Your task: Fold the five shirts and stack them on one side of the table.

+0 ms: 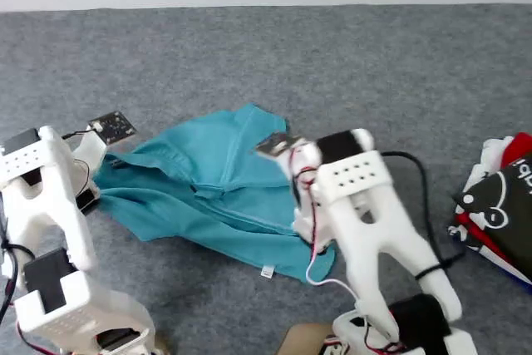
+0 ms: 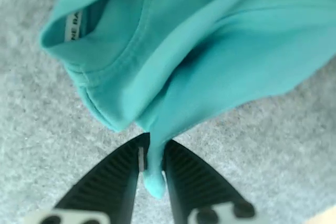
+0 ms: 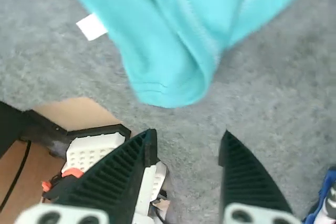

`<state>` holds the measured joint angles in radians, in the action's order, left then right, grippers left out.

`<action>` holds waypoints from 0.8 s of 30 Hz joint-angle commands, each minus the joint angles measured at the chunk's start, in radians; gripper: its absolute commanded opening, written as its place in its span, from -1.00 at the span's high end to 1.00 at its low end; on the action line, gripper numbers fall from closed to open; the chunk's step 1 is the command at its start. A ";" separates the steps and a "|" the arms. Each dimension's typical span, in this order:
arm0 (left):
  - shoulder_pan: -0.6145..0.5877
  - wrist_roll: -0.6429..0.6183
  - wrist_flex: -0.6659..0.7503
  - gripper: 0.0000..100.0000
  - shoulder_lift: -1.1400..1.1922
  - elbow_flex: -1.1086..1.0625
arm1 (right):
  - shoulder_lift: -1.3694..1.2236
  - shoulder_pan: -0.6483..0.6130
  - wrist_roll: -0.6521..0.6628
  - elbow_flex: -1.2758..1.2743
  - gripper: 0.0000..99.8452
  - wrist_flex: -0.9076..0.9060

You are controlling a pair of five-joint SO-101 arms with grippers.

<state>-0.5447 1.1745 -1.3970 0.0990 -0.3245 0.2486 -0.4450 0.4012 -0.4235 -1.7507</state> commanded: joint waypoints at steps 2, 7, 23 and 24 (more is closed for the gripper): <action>0.003 -0.035 0.044 0.99 -0.005 0.024 | -0.019 -0.122 0.064 0.008 0.56 -0.039; 0.005 -0.048 0.072 0.99 -0.005 0.008 | -0.085 -0.163 0.130 0.008 0.56 -0.030; 0.005 -0.048 0.072 0.99 -0.005 0.005 | -0.200 -0.410 0.028 -0.161 0.57 0.262; 0.005 -0.048 0.072 0.99 -0.005 0.005 | -0.200 -0.409 0.028 -0.186 0.57 0.286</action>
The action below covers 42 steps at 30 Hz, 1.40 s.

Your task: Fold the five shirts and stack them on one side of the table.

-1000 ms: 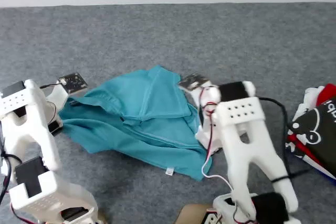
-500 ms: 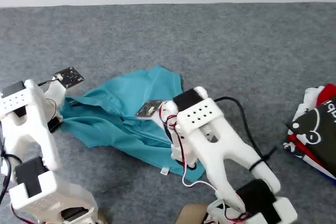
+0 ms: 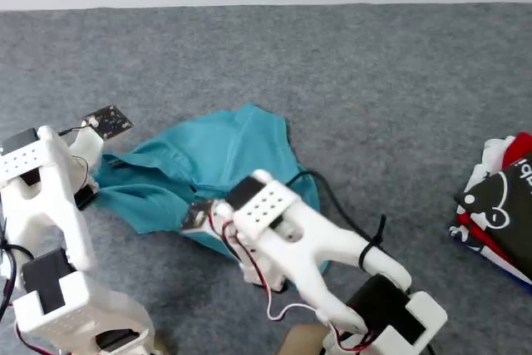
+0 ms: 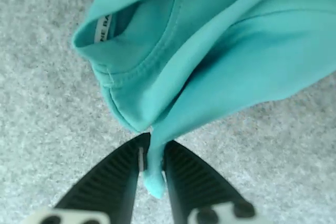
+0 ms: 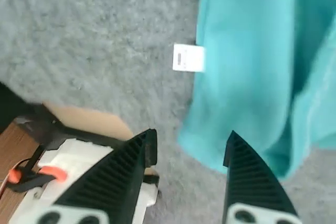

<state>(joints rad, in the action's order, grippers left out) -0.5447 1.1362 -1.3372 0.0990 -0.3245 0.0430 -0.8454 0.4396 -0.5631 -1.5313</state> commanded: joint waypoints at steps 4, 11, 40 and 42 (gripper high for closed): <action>0.003 -0.012 0.011 0.99 -0.006 0.005 | 0.005 0.012 -0.011 -0.118 0.57 0.150; 0.003 -0.014 0.005 0.99 -0.006 0.005 | 0.005 0.111 -0.002 -0.149 0.57 0.189; 0.011 -0.107 -0.265 0.99 -0.018 0.303 | 0.176 0.375 0.158 0.209 0.98 0.047; 0.031 -0.132 -0.350 0.99 -0.018 0.403 | 0.228 0.412 0.190 0.316 0.98 0.028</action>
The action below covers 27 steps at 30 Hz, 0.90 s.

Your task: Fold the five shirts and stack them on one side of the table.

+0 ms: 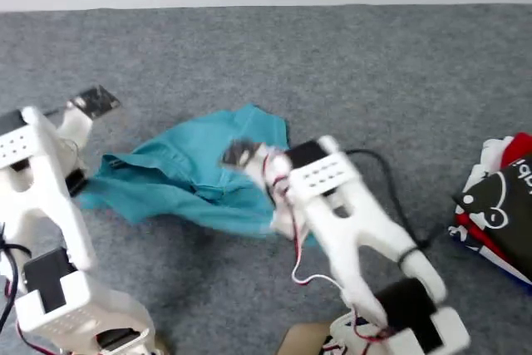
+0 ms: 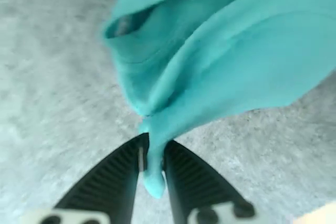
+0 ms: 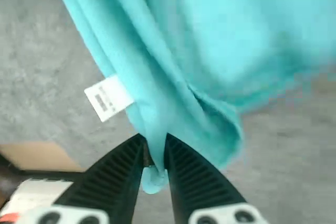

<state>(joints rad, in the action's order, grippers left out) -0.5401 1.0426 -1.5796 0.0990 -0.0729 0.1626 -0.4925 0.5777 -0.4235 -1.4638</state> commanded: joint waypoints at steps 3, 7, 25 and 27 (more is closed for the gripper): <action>0.075 -0.129 -0.175 0.99 -0.037 0.291 | 0.162 0.110 0.080 0.330 0.98 -0.058; 0.167 -0.235 -0.173 0.99 -0.173 0.375 | 0.189 0.199 0.089 0.509 0.98 -0.058; 0.325 -0.638 0.086 0.99 -0.626 0.475 | 0.194 0.441 0.089 1.140 0.98 -0.038; 0.325 -0.638 0.115 0.99 -0.647 0.499 | 0.194 0.467 0.089 1.195 0.98 -0.031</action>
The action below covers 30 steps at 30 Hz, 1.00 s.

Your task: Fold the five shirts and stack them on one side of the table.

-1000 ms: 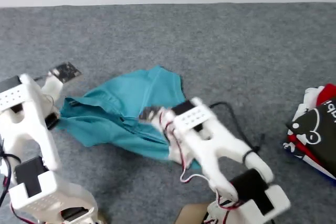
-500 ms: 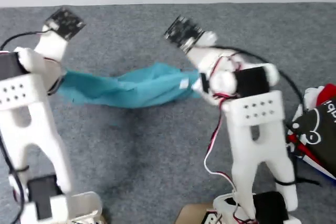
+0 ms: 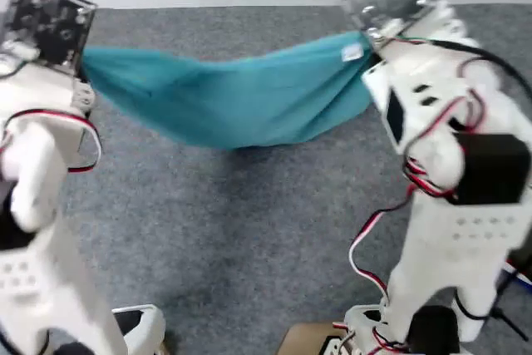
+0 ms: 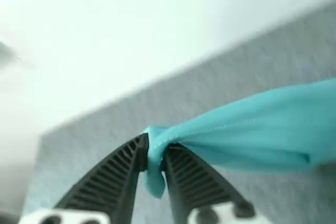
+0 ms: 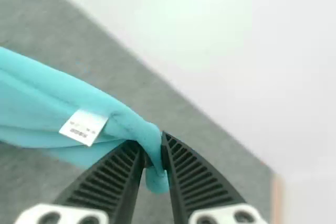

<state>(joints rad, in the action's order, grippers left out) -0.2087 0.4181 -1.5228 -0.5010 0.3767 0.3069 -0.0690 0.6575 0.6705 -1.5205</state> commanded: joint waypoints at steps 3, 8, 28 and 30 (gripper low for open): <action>-0.006 -0.014 0.110 0.99 -0.074 0.079 | 0.050 0.076 0.009 0.172 0.98 0.024; -0.006 -0.012 0.140 0.99 -0.112 0.137 | 0.051 0.117 0.009 0.264 0.98 0.021; -0.006 0.114 0.233 0.99 -0.201 0.203 | 0.051 0.248 0.143 0.476 0.98 -0.054; -0.008 0.114 0.233 0.99 -0.206 0.211 | 0.067 0.248 0.160 0.477 0.98 -0.104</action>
<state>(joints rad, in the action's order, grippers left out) -0.2087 0.5224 -1.3126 -0.6989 0.5669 0.3590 0.1596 0.7910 1.1262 -1.5773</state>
